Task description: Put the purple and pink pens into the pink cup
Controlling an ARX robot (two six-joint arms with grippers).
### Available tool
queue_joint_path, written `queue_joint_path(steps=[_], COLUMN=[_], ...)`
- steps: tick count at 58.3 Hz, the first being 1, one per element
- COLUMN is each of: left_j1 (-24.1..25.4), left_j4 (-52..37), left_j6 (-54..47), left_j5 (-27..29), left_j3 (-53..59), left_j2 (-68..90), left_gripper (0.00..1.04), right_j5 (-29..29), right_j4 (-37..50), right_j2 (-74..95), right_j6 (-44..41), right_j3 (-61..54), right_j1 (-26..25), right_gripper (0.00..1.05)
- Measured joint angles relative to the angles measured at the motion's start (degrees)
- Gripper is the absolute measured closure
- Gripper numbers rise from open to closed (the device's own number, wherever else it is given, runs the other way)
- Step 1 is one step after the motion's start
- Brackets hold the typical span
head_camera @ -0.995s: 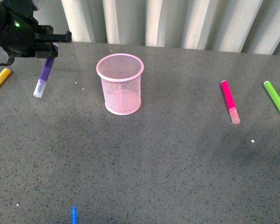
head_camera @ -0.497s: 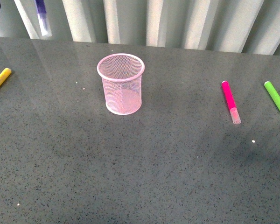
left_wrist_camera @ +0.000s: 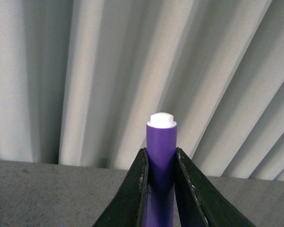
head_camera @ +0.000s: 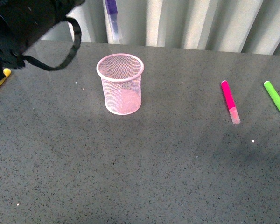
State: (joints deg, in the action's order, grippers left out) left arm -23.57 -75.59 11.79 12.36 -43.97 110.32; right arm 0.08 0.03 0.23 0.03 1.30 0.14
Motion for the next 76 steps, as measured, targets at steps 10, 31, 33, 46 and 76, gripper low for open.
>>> queue_joint_path(steps=[10,31,33,46,76], left_j1=[-0.5,0.4,0.7,1.7,1.8], left_j4=[-0.9,-0.7,-0.7,-0.3,9.9], left_j6=[-2.2,-2.7,-2.7,-2.7,1.0], left_j5=[2.4,3.1,3.1,3.1,0.5], left_j3=[-3.3,-7.5,-7.8,-8.9,-7.3], left_j2=[5.5,12.1,12.7,15.0,14.4], left_gripper=[0.93,0.93,0.93,0.93,0.59], right_j5=[0.0,0.0,0.0,0.0,0.0], right_j4=[0.0,0.0,0.0,0.0,0.0], right_j2=[0.0,0.0,0.0,0.0,0.0], right_j6=[0.0,0.0,0.0,0.0,0.0], right_j3=[0.0,0.0,0.0,0.0,0.0], right_j1=[0.0,0.0,0.0,0.0,0.0], right_gripper=[0.07,0.07,0.07,0.07,0.07])
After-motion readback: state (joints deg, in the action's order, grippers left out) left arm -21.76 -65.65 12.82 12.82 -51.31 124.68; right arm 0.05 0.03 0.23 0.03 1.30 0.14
